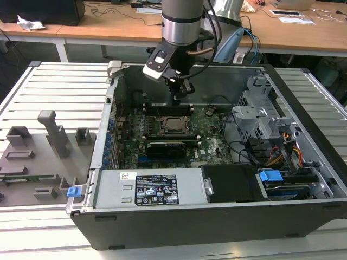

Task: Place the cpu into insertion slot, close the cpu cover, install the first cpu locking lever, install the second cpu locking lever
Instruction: 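Install the first cpu locking lever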

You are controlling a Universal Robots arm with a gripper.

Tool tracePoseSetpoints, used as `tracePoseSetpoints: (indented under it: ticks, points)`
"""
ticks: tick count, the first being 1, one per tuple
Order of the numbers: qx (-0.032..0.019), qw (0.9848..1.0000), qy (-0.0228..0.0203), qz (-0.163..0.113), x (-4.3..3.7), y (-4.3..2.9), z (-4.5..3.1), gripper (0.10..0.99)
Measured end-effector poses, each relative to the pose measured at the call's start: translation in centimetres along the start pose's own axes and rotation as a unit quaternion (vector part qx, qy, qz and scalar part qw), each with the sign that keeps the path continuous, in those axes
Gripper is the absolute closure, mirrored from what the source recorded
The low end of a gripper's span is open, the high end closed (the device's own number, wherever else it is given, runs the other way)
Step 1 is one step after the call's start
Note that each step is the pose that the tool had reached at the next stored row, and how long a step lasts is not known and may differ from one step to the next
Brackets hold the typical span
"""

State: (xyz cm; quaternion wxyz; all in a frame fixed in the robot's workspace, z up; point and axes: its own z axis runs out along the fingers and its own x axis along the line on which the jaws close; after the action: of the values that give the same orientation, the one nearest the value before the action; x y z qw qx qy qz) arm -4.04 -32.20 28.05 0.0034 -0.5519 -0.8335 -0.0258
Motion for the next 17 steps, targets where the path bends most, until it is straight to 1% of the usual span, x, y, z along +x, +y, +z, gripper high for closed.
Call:
tracePoseSetpoints:
  ticks: [2,7,11,13,15,17]
  points:
    - [0.0006,0.9999,0.0005,-0.014,0.01,0.01,0.03,0.98]
    - [0.0016,0.9993,0.0015,-0.037,0.01,0.0,0.03,0.98]
    - [0.0024,0.9984,0.0024,-0.057,0.0,0.01,0.03,0.98]
    - [0.0031,0.9973,0.0031,-0.073,0.0,0.01,0.03,0.98]
    - [0.0035,0.9966,0.0035,-0.082,0.0,0.01,0.03,0.98]
    - [0.004,0.9953,0.004,-0.096,0.0,0.01,0.03,0.98]
